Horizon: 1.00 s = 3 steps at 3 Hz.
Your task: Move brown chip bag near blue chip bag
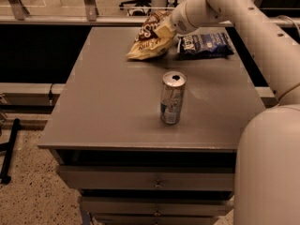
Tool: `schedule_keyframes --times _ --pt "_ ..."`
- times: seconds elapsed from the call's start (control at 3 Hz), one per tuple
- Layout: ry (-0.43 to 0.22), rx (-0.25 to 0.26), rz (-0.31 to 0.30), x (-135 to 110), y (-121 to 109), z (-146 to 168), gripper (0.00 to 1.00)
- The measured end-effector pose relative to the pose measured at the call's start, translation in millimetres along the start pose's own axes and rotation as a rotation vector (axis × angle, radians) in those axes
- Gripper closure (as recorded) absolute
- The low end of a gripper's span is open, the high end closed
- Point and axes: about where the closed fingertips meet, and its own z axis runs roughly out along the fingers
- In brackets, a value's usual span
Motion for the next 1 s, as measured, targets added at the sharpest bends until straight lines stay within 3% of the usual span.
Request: schedule_keyframes --times 0.67,1.0 --pt "0.076 0.018 -0.012 33 -22 -22 1.00" --pt "0.103 0.028 -0.017 40 -31 -35 0.83"
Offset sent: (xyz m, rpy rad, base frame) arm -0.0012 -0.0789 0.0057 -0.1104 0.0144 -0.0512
